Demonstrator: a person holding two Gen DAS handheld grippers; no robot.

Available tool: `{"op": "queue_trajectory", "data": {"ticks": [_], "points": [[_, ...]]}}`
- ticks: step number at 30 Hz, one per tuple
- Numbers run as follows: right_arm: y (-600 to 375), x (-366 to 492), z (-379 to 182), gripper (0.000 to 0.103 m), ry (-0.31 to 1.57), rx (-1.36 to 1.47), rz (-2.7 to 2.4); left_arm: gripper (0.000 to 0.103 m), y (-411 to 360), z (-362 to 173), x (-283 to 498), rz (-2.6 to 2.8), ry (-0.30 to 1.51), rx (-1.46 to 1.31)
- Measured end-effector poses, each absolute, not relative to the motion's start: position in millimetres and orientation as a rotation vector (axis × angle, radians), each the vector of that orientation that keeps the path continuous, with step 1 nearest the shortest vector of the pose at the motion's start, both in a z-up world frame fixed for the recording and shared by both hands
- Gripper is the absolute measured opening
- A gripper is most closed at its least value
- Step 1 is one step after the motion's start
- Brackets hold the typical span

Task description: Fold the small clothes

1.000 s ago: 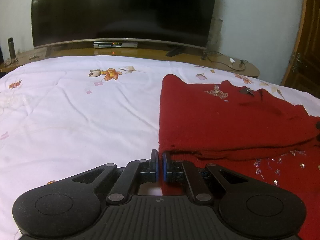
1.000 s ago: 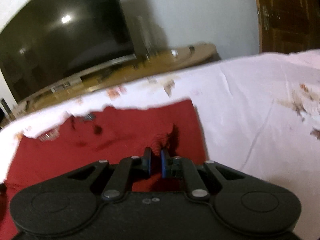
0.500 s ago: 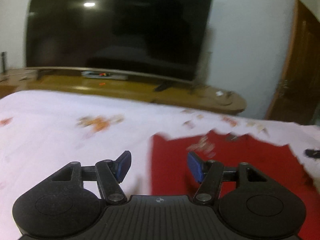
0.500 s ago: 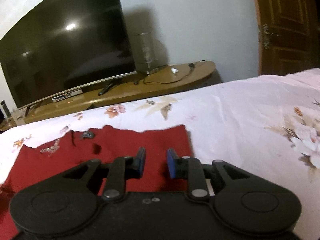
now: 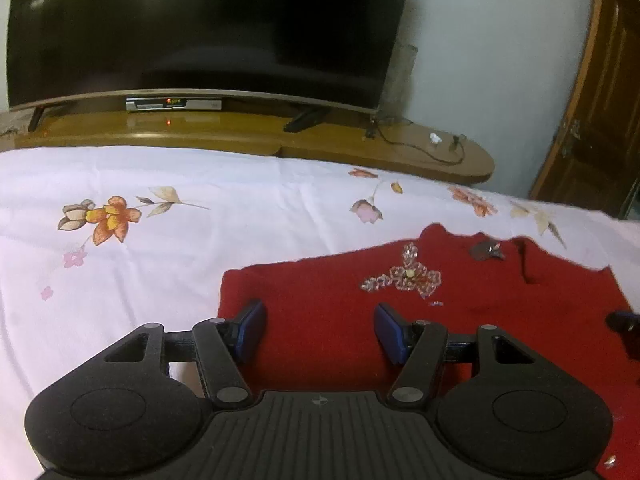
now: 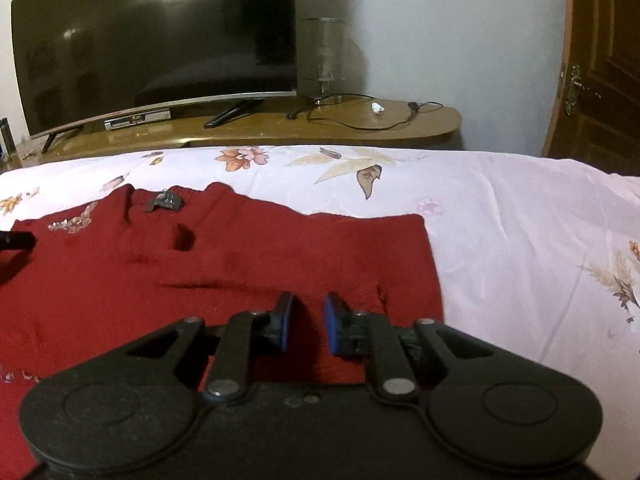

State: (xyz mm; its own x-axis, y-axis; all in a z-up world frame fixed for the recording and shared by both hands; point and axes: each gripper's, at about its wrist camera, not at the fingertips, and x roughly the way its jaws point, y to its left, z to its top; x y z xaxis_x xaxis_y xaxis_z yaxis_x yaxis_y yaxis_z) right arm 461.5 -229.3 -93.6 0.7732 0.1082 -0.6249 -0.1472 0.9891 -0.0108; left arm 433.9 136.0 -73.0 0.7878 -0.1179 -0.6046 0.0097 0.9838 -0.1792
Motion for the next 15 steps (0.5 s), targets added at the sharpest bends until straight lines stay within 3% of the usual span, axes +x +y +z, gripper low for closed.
{"op": "queue_trajectory", "data": {"ticks": [2,4,8,11,15], "points": [[-231.5,461.7,-89.7,0.016,0.684,-0.041,0.138,0.061,143.8,-58.1,422.0,-0.058,0.633,-0.193],[-235.0,452.5,-78.4,0.027,0.656,-0.014,0.13,0.061,144.0,-46.6,402.7,-0.068,0.596,-0.206],[-234.7,432.2,-66.5,0.027,0.61,0.008,0.182,0.061,130.0,-48.5,377.0,-0.107,0.616,-0.168],[-223.8,430.0,-88.3,0.024,0.677,-0.078,0.199,0.061,110.9,-69.9,368.2,-0.077,0.651,-0.022],[-226.9,428.5,-90.6,0.023,0.68,-0.071,0.171,0.061,116.6,-53.4,354.9,-0.056,0.652,-0.074]]}}
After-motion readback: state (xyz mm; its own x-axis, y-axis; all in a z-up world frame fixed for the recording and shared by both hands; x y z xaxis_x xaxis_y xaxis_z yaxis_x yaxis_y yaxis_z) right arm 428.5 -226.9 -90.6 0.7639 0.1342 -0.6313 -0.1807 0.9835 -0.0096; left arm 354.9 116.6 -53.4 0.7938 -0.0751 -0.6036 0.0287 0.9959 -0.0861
